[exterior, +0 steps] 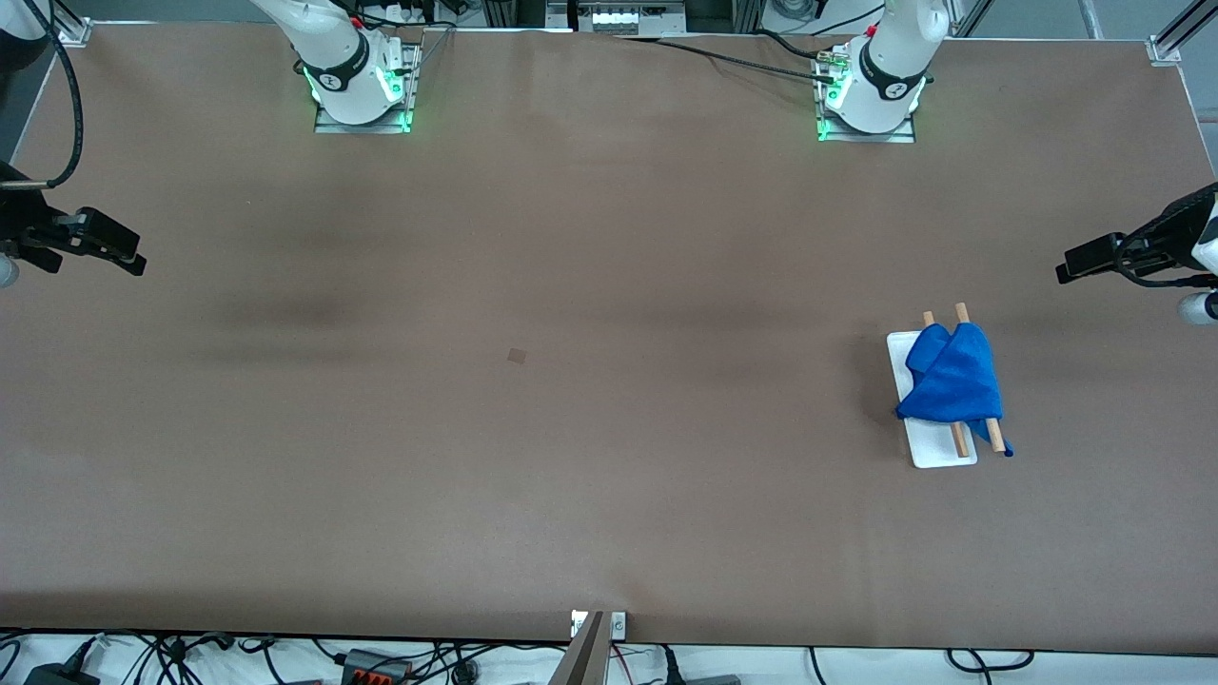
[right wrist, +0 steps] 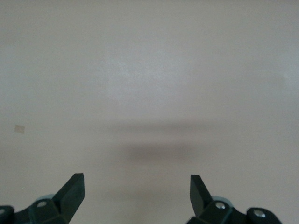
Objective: Pass towel and hang on rack
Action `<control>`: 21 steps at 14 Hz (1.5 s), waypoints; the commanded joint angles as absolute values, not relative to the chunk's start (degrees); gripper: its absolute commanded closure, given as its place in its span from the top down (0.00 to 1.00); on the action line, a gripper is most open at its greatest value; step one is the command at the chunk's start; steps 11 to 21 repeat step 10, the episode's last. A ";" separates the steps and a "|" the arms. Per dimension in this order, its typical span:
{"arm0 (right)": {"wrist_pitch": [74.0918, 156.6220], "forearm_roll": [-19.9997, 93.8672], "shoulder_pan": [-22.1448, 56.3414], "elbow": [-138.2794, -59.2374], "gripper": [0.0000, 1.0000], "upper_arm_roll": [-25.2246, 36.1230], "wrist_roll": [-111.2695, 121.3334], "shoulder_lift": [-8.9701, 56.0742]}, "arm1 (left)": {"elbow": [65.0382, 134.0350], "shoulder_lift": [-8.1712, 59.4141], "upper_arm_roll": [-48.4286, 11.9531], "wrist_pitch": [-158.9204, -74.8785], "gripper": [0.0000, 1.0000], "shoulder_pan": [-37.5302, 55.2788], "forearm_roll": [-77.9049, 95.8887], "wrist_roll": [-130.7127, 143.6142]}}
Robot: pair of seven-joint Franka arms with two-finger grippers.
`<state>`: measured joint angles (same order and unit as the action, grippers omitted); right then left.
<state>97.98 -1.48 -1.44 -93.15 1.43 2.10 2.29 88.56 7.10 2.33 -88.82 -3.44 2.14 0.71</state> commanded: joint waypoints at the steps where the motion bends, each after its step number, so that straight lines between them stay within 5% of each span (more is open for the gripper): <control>1: 97.30 -1.14 -1.58 -92.90 1.00 1.41 2.29 2.20 | 89.65 5.63 3.16 -88.59 1.00 -2.29 1.67 1.05; 21: 98.35 -1.14 -1.41 -93.25 1.00 1.32 2.02 2.46 | 89.47 5.71 3.16 -88.86 1.00 -2.29 1.67 1.05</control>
